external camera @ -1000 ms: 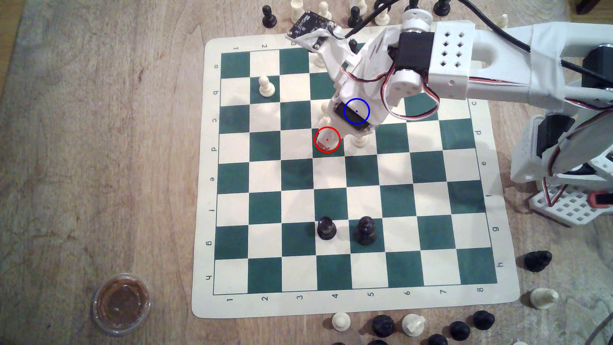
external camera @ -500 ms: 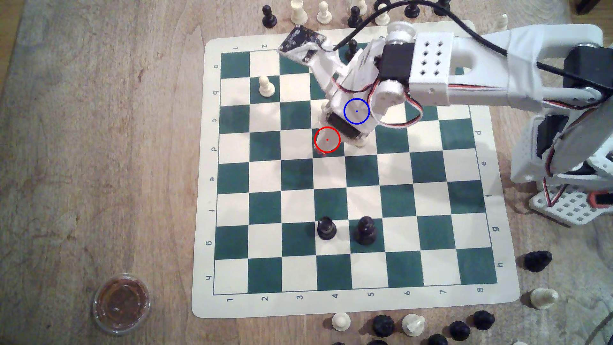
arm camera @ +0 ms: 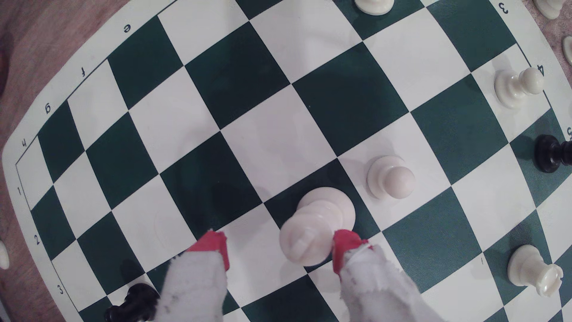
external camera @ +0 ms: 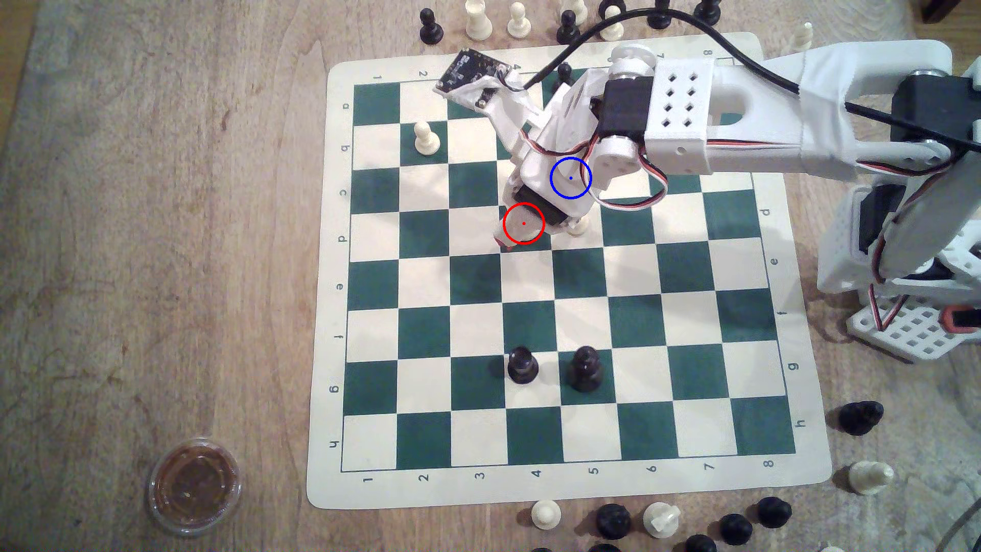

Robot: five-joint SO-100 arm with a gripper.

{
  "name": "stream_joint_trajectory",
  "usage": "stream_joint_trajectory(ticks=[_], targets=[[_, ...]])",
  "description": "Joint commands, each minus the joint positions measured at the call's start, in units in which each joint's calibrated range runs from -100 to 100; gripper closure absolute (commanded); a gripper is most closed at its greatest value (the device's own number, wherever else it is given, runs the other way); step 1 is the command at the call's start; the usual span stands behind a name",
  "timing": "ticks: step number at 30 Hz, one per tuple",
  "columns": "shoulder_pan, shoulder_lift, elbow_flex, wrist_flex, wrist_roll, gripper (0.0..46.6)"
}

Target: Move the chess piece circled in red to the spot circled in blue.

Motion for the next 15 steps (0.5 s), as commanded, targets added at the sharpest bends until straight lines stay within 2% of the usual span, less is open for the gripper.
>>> stream_joint_trajectory(ticks=[1,15], targets=[[0.8,-1.7,-3.1,-0.8,0.5,28.5],[1.8,-1.0,0.2,-3.2,1.1,30.3]])
